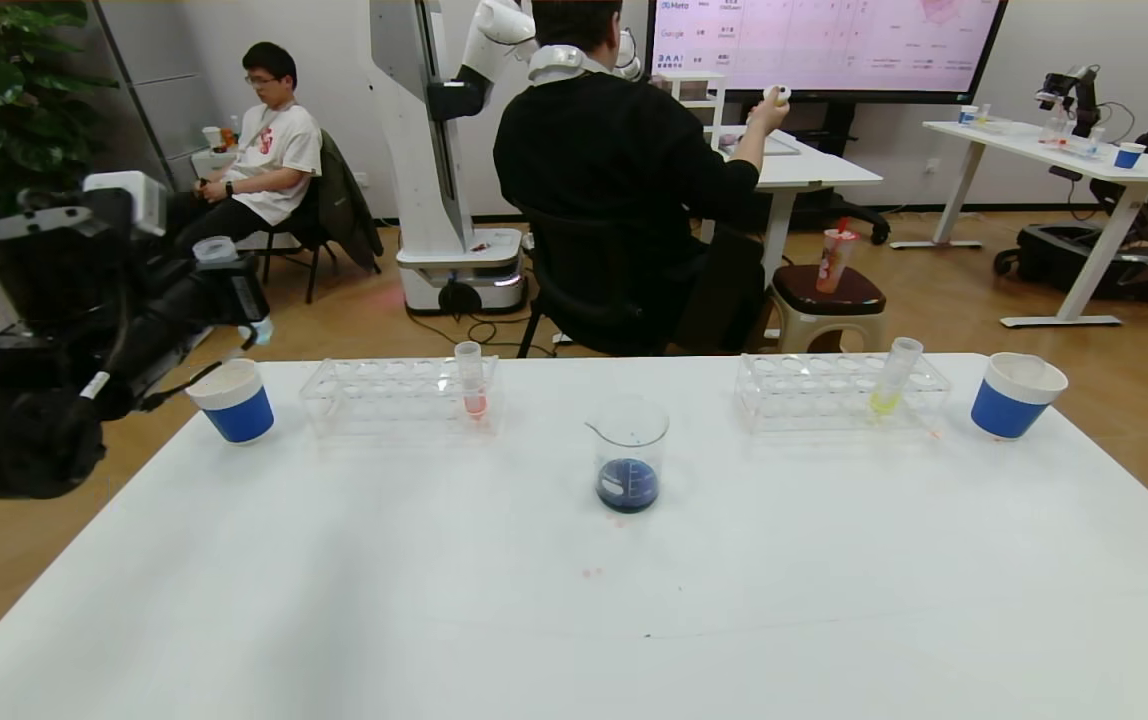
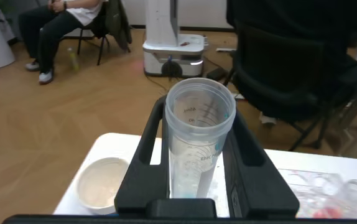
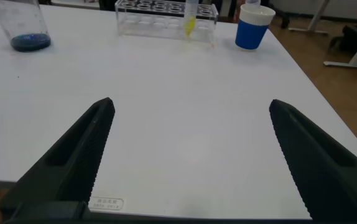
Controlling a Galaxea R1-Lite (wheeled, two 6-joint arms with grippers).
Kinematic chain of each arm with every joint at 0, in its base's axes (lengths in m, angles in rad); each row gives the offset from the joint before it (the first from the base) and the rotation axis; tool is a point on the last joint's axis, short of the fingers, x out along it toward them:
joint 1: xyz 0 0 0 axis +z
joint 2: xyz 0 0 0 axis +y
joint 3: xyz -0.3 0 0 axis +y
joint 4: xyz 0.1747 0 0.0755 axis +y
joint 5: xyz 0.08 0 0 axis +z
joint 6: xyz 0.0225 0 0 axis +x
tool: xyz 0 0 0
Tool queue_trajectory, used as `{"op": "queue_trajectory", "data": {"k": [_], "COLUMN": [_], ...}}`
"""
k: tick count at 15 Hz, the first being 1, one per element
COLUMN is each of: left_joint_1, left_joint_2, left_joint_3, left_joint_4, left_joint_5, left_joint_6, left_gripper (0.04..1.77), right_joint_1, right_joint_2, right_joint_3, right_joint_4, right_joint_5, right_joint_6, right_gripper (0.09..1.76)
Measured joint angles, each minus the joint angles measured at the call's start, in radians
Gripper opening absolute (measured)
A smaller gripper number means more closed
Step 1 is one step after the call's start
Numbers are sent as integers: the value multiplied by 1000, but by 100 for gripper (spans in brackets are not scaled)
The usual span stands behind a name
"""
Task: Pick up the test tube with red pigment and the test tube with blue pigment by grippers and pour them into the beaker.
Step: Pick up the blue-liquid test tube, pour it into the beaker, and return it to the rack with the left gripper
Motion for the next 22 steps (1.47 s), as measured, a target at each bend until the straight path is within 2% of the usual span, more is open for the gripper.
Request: {"op": "queue_trajectory", "data": {"k": [2, 4, 13, 16, 19, 22], "left_joint_1": [83, 116, 180, 197, 200, 196], "left_joint_2": [40, 90, 343, 393, 438, 472], "left_joint_3": [-4, -38, -237, -251, -247, -226], "left_joint_4": [-4, -9, -35, -38, -144, -168], "left_joint_5": [-30, -34, -26, -27, -23, -23], "left_joint_6": [-1, 0, -17, -19, -18, -18], "left_gripper": [50, 50, 50, 50, 50, 50], "right_joint_1": [0, 0, 0, 0, 0, 0], "right_joint_2": [0, 0, 0, 0, 0, 0], "right_joint_3": [0, 0, 0, 0, 0, 0], "right_joint_4": [0, 0, 0, 0, 0, 0], "right_joint_5": [0, 0, 0, 0, 0, 0], "right_joint_6": [0, 0, 0, 0, 0, 0], "right_gripper": [174, 174, 174, 174, 174, 174]}}
